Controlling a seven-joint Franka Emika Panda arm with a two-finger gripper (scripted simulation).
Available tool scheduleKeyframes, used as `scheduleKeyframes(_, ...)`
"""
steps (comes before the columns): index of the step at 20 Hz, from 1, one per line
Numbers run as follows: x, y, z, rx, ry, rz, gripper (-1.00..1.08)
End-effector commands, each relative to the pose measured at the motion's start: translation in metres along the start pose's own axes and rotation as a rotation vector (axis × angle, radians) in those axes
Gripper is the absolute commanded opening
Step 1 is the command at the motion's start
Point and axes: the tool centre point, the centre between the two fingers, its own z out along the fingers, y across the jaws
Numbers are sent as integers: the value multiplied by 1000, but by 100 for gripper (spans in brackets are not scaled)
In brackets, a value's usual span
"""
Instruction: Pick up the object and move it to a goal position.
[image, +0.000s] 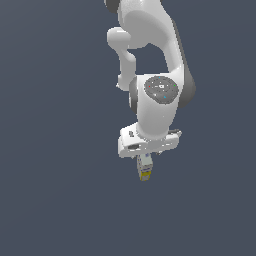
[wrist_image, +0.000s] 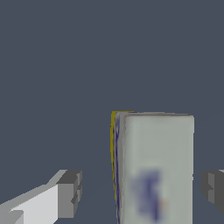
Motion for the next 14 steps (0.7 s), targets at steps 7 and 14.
scheduleKeyframes(7,1,0,15,0,1,0,100)
scheduleKeyframes(14,2,0,15,0,1,0,-100)
